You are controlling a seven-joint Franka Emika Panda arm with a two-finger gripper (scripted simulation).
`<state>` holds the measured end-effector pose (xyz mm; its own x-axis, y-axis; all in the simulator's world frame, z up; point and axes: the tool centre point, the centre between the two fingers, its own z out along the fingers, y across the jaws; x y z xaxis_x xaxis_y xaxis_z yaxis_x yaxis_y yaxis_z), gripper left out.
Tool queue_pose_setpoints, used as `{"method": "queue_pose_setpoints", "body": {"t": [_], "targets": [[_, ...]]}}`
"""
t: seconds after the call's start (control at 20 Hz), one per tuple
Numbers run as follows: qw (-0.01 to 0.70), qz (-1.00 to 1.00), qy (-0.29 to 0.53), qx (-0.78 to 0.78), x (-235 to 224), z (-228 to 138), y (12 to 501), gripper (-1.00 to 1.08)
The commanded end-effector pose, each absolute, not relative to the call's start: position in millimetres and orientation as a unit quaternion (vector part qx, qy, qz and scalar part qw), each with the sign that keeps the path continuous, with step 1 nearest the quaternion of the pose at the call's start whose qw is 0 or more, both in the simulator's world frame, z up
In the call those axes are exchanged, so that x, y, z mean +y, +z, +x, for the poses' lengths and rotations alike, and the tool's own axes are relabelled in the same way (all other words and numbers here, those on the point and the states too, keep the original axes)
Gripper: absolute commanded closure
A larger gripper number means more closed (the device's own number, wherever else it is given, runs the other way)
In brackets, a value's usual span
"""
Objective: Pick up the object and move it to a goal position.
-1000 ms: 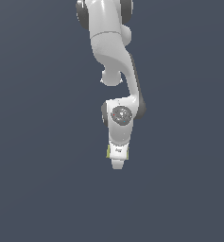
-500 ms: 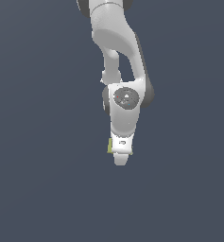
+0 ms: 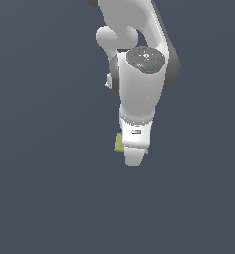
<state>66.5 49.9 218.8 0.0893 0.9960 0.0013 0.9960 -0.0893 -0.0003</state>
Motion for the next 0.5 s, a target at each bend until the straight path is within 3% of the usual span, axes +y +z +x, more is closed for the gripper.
{"method": "queue_pose_setpoints", "body": {"t": [0.0, 0.45], "targets": [[0.001, -0.738, -0.001, -0.675, 52, 70, 244, 1.08], [0.0, -0.739, 0.0, -0.674, 56, 80, 296, 1.08]]}}
